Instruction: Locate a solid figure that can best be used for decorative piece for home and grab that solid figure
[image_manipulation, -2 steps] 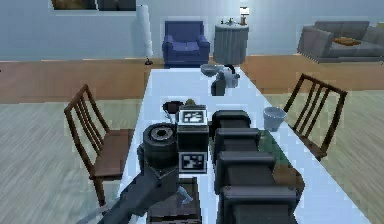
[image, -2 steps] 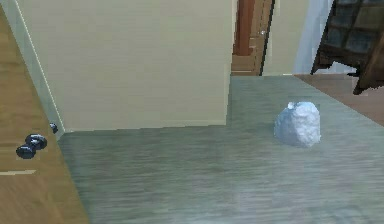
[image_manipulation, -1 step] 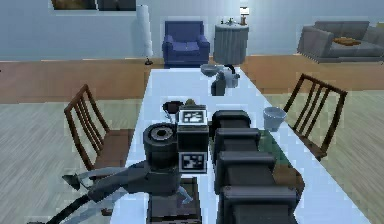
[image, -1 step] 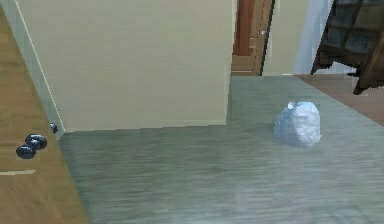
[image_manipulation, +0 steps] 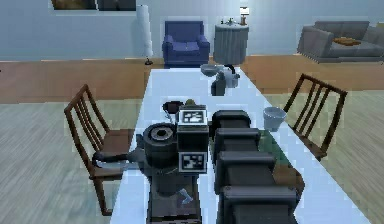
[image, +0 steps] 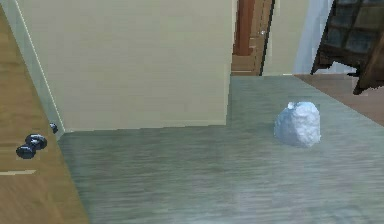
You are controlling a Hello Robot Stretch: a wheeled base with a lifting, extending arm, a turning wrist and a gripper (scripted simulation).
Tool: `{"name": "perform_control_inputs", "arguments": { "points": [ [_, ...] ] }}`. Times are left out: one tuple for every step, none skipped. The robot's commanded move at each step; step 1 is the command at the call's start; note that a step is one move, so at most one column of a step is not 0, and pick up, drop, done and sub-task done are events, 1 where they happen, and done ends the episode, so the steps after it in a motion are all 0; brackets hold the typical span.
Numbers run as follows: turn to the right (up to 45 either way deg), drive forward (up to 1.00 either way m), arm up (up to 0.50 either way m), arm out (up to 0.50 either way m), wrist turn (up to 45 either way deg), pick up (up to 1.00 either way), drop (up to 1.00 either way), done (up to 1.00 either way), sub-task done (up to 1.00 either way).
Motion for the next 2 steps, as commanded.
{"name": "perform_control_inputs", "arguments": {
  "points": [
    [0.0,0.0,0.0,0.0,21.0,0.0,0.0,0.0,0.0],
    [0.0,0.0,-0.04,0.0,0.0,0.0,0.0,0.0,0.0]
  ]
}}
